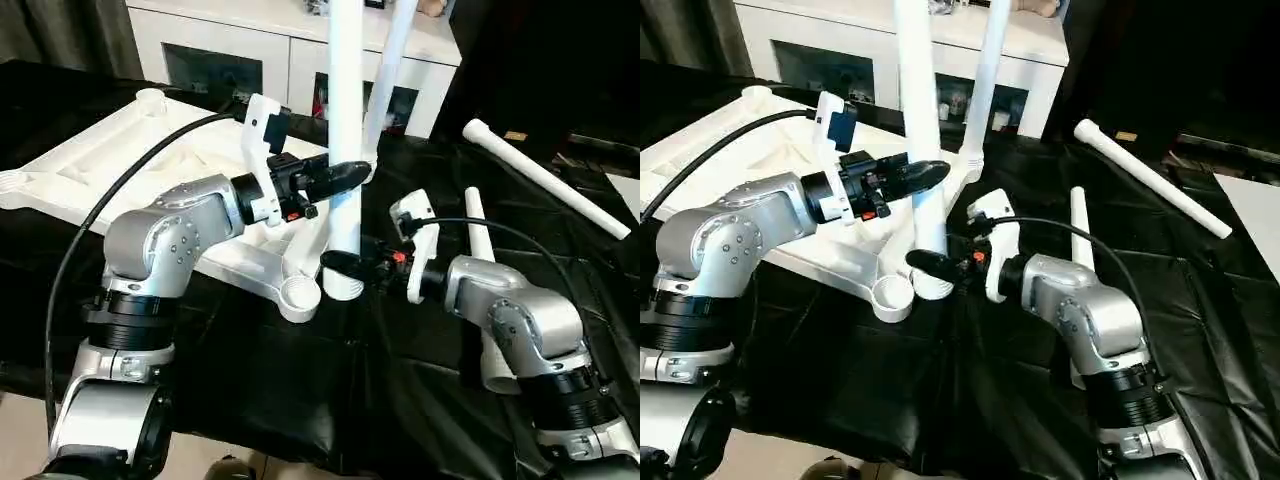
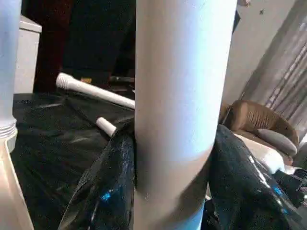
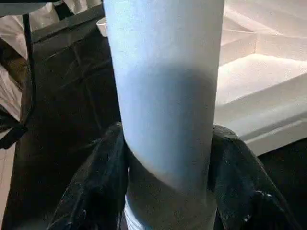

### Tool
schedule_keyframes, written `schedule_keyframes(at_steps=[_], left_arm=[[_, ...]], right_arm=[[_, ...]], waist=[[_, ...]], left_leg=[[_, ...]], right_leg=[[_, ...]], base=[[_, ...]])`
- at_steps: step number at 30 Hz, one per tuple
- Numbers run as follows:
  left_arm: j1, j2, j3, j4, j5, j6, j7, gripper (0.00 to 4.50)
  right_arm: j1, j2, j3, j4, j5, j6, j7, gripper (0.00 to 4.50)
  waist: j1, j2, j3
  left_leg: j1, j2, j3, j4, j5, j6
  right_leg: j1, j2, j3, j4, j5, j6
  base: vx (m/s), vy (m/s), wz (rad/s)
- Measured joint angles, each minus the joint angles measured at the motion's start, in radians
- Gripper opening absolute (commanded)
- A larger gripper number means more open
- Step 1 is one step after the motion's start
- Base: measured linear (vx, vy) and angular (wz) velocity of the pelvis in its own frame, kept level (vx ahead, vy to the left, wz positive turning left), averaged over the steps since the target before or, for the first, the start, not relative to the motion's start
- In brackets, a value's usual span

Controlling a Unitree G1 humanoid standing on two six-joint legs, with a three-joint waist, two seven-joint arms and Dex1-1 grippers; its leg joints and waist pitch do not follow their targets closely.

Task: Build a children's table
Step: Pick table leg

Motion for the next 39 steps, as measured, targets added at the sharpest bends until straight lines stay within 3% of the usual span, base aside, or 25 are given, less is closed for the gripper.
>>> schedule_keyframes(at_steps=[2, 5, 7, 10, 12, 17, 24, 25, 28, 39], left_arm=[[-0.011, -0.022, 0.015, 0.027, 0.003, 0.0, 0.054, 2.54], [-0.015, -0.035, 0.032, 0.048, 0.041, 0.0, 0.146, 2.64], [-0.014, -0.057, 0.031, 0.045, 0.068, -0.011, 0.189, 2.92], [-0.012, -0.126, 0.033, 0.041, 0.11, -0.053, 0.291, 3.01], [-0.011, -0.171, 0.026, 0.052, 0.161, -0.102, 0.388, 3.38], [-0.012, -0.241, 0.072, 0.101, 0.162, -0.137, 0.499, 3.41], [-0.039, -0.269, 0.134, 0.124, 0.142, -0.135, 0.56, 3.41], [-0.039, -0.27, 0.137, 0.125, 0.141, -0.135, 0.565, 3.12], [-0.039, -0.276, 0.145, 0.132, 0.132, -0.135, 0.576, 3.05], [-0.039, -0.289, 0.165, 0.131, 0.105, -0.128, 0.585, 2.11]], right_arm=[[0.0, 0.021, -0.002, 0.012, -0.015, -0.019, -0.029, 1.97], [0.0, 0.041, -0.001, 0.042, -0.059, -0.06, -0.087, 1.93], [-0.001, 0.058, 0.003, 0.062, -0.108, -0.111, -0.14, 1.93], [-0.004, 0.086, 0.018, 0.094, -0.189, -0.2, -0.238, 1.91], [-0.009, 0.127, 0.028, 0.136, -0.252, -0.258, -0.335, 1.91], [-0.009, 0.171, 0.062, 0.166, -0.313, -0.296, -0.415, 1.91], [-0.009, 0.214, 0.085, 0.178, -0.364, -0.368, -0.447, 1.91], [-0.009, 0.214, 0.087, 0.182, -0.368, -0.371, -0.448, 1.91], [-0.009, 0.219, 0.091, 0.193, -0.377, -0.382, -0.457, 1.91], [-0.009, 0.224, 0.091, 0.198, -0.385, -0.392, -0.456, 1.91]], waist=[[0.0, 0.0, 0.0], [-0.004, 0.0, 0.0], [-0.003, 0.0, 0.0], [-0.001, 0.0, 0.0], [-0.004, 0.0, 0.0], [-0.01, 0.0, 0.0], [-0.007, 0.0, 0.0], [-0.006, 0.0, 0.0], [-0.007, 0.0, 0.0], [-0.007, 0.0, 0.0]], left_leg=[[0.0, 0.0, 0.0, 0.0, 0.0, 0.0], [0.0, 0.0, 0.0, 0.0, 0.0, 0.0], [0.0, 0.0, 0.0, 0.0, 0.0, 0.0], [-0.001, 0.0, 0.0, 0.0, 0.0, 0.0], [-0.001, 0.0, 0.0, 0.0, 0.0, 0.0], [-0.001, 0.0, 0.0, 0.0, 0.0, 0.0], [-0.001, 0.0, 0.0, 0.0, 0.0, 0.0], [-0.001, 0.0, 0.0, 0.0, 0.0, 0.0], [-0.001, 0.0, 0.0, 0.0, 0.0, 0.0], [-0.001, 0.0, 0.0, 0.0, 0.0, 0.0]], right_leg=[[0.0, 0.0, 0.0, 0.0, 0.0, 0.0], [0.0, 0.0, 0.0, 0.0, -0.001, 0.001], [0.0, 0.0, 0.0, 0.0, -0.001, 0.002], [0.0, 0.0, 0.0, 0.0, 0.0, -0.001], [0.0, 0.0, 0.0, -0.001, 0.0, 0.0], [0.0, 0.0, 0.0, -0.001, 0.0, 0.0], [0.0, 0.0, 0.0, -0.001, 0.0, 0.0], [0.0, 0.0, 0.0, -0.001, 0.0, 0.0], [0.0, 0.0, 0.0, -0.001, 0.0, 0.0], [0.0, 0.0, 0.0, -0.001, 0.0, 0.0]], base=[[0.0, 0.0, 0.0], [0.0, 0.0, 0.0], [0.0, 0.0, 0.0], [0.0, 0.0, 0.0], [0.0, 0.0, 0.0], [0.0, 0.0, 0.0], [0.0, 0.0, 0.0], [0.0, 0.0, 0.0], [0.0, 0.0, 0.0], [0.0, 0.0, 0.0]])
